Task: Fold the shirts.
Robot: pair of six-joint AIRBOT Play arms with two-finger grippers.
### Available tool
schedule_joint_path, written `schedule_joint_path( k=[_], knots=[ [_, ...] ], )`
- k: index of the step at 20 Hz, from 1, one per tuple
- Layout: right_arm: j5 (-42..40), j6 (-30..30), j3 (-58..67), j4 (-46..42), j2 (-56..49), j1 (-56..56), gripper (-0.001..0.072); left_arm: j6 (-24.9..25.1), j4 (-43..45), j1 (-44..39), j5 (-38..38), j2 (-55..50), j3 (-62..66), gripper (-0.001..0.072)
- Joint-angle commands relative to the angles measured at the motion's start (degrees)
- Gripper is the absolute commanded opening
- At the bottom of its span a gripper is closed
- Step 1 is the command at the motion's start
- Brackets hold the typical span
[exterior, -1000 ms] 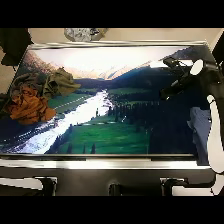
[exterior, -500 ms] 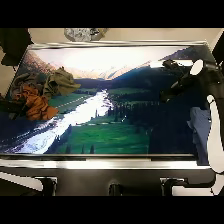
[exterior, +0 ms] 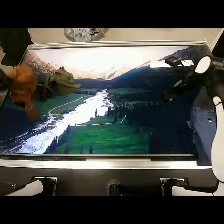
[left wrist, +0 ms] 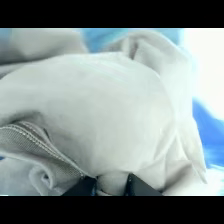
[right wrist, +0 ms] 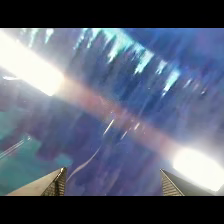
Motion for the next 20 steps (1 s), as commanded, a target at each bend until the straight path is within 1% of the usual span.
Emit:
schedule_joint_path(
  k=[1, 3, 5, 7, 9, 10, 12, 15, 16, 17, 18, 20],
  knots=[
    [0.2, 0.0, 0.0, 0.0, 5.0, 0.0, 0.0675, 3.9, -8.9, -9.9, -0.2, 13.3, 0.0, 0.0036],
    [0.2, 0.0, 0.0, -1.2, 8.7, 0.0, 0.0675, 3.9, -9.0, -19.3, -0.2, 15.7, 0.0, 0.0036],
    [1.1, 0.0, 0.0, -3.7, 12.4, 0.0, 0.0675, 3.9, -9.0, -28.7, -0.3, 15.7, -1.6, 0.0036],
    [3.7, -0.3, 0.0, -6.3, 15.6, 0.0, 0.0675, 4.0, -8.6, -37.3, -0.7, 14.6, -6.2, 0.0036],
    [7.2, -0.7, 0.0, -7.8, 17.9, 0.0, 0.0676, 5.6, -4.9, -44.5, -0.9, 12.7, -12.8, 0.0036],
    [8.4, -0.7, 0.0, -7.8, 18.8, 0.0, 0.0676, 5.6, -3.0, -47.3, -0.9, 11.0, -16.3, 0.0036],
    [10.8, -0.6, 0.0, -7.7, 19.4, 0.0, 0.0675, 5.6, -3.0, -50.8, -0.9, 6.4, -21.5, 0.0036],
    [12.2, -0.4, 0.0, -7.5, 19.2, 0.0, 0.0675, 5.6, -3.2, -53.8, -1.1, -2.6, -23.7, 0.0043],
    [11.9, -0.4, 0.0, -7.5, 18.9, 0.0, 0.0675, 5.6, -3.5, -53.7, -1.4, -5.0, -22.8, 0.0201],
    [11.6, -0.4, 0.0, -7.5, 18.4, 0.0, 0.0675, 5.4, -3.4, -53.0, -3.1, -6.9, -20.7, 0.0586],
    [11.6, -0.4, 0.0, -7.3, 17.7, 0.0, 0.0675, 5.5, -2.9, -51.7, -5.3, -7.7, -18.0, 0.0683],
    [11.6, -0.4, 0.0, -4.0, 15.3, 0.0, 0.0676, 5.4, 1.3, -47.3, -9.6, -6.9, -11.6, 0.0683]
  ],
)
